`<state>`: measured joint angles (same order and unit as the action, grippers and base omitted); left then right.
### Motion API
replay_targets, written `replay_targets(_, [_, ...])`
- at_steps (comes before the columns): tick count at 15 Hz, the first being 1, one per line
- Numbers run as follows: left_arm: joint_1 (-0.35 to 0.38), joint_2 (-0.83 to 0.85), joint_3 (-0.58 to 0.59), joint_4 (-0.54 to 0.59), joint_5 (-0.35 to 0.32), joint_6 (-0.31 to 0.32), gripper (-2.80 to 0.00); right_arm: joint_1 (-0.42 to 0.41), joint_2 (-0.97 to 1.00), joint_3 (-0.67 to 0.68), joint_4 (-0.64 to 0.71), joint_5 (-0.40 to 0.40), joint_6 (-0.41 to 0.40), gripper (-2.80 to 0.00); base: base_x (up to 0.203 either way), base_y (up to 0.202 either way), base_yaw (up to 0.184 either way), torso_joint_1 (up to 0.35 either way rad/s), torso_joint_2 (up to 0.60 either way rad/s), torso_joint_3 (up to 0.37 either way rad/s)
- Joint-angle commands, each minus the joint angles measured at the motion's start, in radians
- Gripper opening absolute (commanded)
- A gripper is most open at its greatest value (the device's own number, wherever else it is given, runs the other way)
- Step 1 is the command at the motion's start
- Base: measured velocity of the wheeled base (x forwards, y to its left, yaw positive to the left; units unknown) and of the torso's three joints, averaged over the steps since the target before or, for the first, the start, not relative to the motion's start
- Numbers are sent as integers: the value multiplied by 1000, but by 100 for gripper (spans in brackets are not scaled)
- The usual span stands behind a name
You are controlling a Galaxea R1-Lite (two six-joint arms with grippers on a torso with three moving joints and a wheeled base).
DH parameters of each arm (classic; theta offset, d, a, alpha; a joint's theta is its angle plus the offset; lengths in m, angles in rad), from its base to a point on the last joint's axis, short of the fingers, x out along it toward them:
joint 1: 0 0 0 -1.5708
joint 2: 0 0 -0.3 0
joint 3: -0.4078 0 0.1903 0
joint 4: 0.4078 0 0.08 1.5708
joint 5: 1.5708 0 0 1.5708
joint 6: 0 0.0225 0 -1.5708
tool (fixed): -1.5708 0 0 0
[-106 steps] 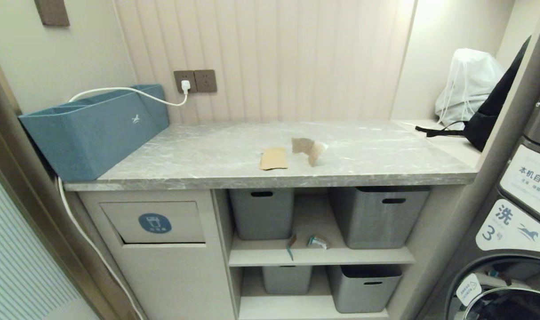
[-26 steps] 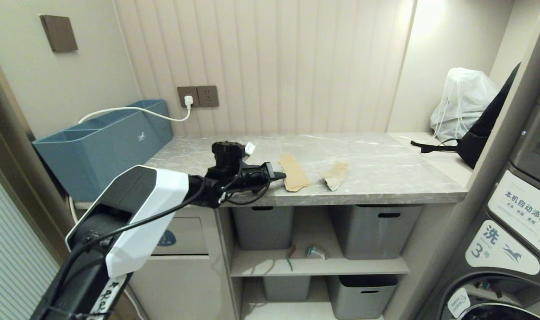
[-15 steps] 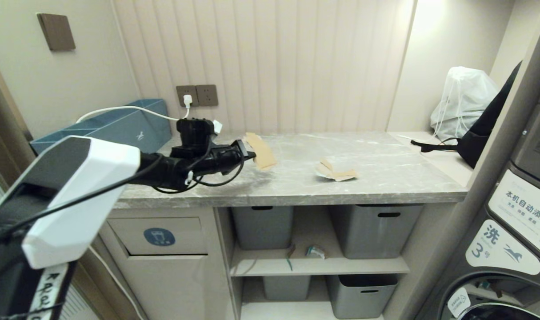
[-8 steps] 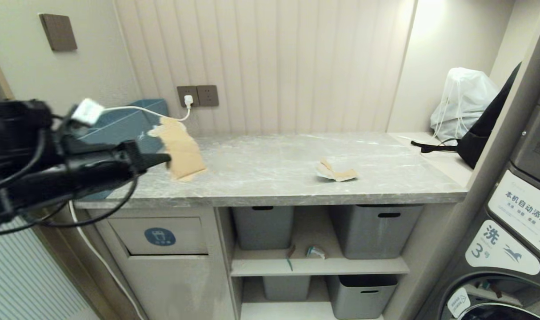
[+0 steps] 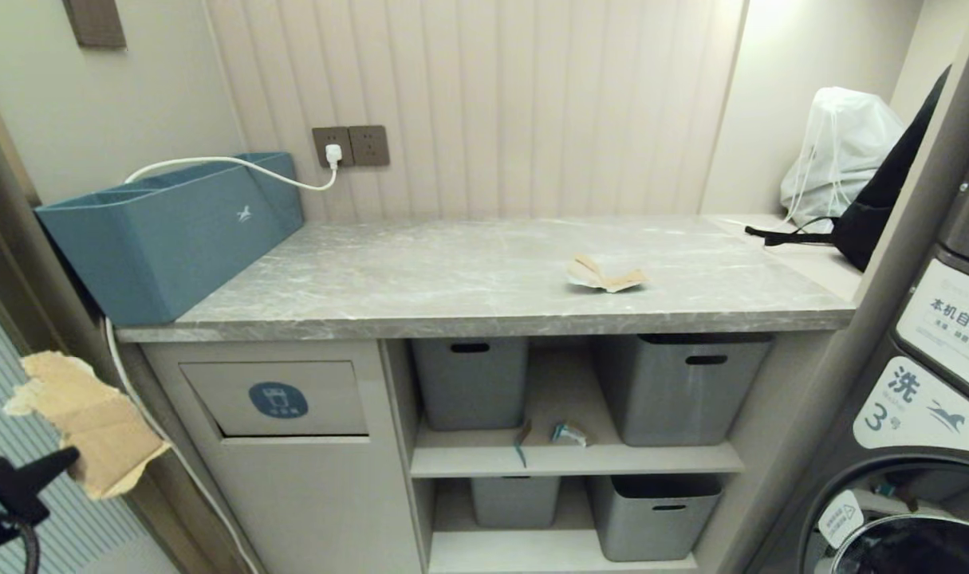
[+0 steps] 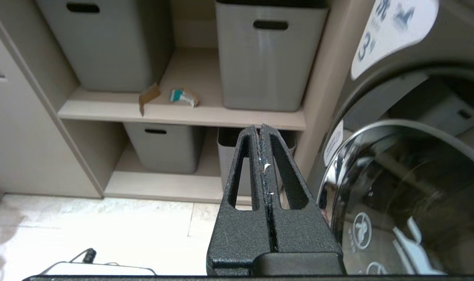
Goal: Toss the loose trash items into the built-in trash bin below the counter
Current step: Put the garbage in the trash can
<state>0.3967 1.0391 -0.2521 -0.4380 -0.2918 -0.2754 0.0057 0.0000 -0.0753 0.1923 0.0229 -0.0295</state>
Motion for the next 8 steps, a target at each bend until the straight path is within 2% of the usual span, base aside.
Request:
replay_targets(1, [22, 41, 43, -2, -29, -28, -280, 0, 0, 0, -1, 0, -1, -280, 0, 0, 0, -212, 505, 290])
replay_targets(2, [23, 73, 43, -2, -73, -107, -280, 0, 2, 0, -1, 0, -1, -280, 0, 0, 0, -200, 503, 286])
replay_targets(3, [22, 104, 32, -3, -108, -232, -280, 0, 1, 0, -1, 0, -1, -280, 0, 0, 0, -208, 496, 294])
replay_targets(4, [22, 144, 8, -4, -135, -404, -280, 0, 0, 0, -1, 0, -1, -280, 0, 0, 0, -211, 488, 284])
replay_targets(6, [19, 243, -57, -17, -158, -697, -280, 0, 0, 0, -1, 0, -1, -280, 0, 0, 0, -193, 482, 285])
replay_targets(7, [19, 314, -92, -40, -157, -797, -280, 0, 0, 0, -1, 0, -1, -280, 0, 0, 0, -188, 476, 290])
replay_targets(8, [19, 391, -122, -71, -142, -852, -280, 0, 0, 0, -1, 0, -1, -280, 0, 0, 0, -173, 466, 286])
